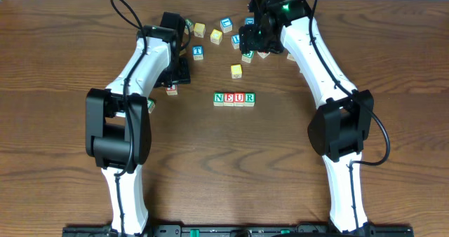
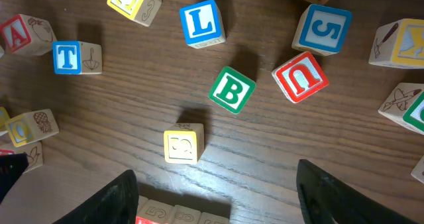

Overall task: Spell out NEURIPS
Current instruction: 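Lower the left gripper onto the red-lettered I block and close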

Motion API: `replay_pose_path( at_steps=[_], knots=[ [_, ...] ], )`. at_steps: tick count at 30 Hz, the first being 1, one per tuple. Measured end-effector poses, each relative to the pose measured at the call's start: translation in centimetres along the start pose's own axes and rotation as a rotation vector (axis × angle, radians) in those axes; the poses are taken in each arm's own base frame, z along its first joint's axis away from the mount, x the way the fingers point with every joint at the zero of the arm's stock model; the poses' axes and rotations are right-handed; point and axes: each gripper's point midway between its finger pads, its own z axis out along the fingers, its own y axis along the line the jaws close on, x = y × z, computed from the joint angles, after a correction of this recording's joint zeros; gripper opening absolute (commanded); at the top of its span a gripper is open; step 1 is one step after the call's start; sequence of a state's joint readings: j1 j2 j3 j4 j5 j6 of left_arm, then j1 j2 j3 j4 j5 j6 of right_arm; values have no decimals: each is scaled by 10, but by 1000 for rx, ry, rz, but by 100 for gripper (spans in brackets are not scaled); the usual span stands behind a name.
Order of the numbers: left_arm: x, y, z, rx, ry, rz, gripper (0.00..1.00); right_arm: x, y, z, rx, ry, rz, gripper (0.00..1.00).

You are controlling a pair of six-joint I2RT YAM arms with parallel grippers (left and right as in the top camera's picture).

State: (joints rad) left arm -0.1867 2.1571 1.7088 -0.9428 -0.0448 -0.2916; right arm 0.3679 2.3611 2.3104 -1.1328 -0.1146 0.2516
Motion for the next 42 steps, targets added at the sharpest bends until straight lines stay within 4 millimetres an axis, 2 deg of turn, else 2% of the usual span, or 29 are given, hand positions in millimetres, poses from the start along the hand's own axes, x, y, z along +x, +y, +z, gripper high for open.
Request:
replay_pose_path(
  at_steps=[8, 16, 18, 21, 25, 38, 42],
  knots=[
    [-2, 0, 2, -4, -8, -4, 52, 0, 0, 0, 1, 1, 0, 72],
    [7, 2, 22, -7, -3, -3, 52, 2, -1, 0, 3, 8, 1, 73],
    [8, 2, 24, -6, -3, -3, 48, 2, 0, 0, 3, 8, 1, 73],
    [5, 1, 24, -2, -14, -3, 38, 2, -1, 0, 4, 7, 1, 73],
    [4, 0, 24, -1, -18, -6, 34, 2, -1, 0, 5, 7, 1, 73],
    [7, 2, 21, -5, -7, -4, 32, 1, -5, -1, 7, 6, 8, 73],
    [3, 1, 2, 10, -46, -5, 33, -2, -23, -9, 19, 13, 43, 74]
  ],
)
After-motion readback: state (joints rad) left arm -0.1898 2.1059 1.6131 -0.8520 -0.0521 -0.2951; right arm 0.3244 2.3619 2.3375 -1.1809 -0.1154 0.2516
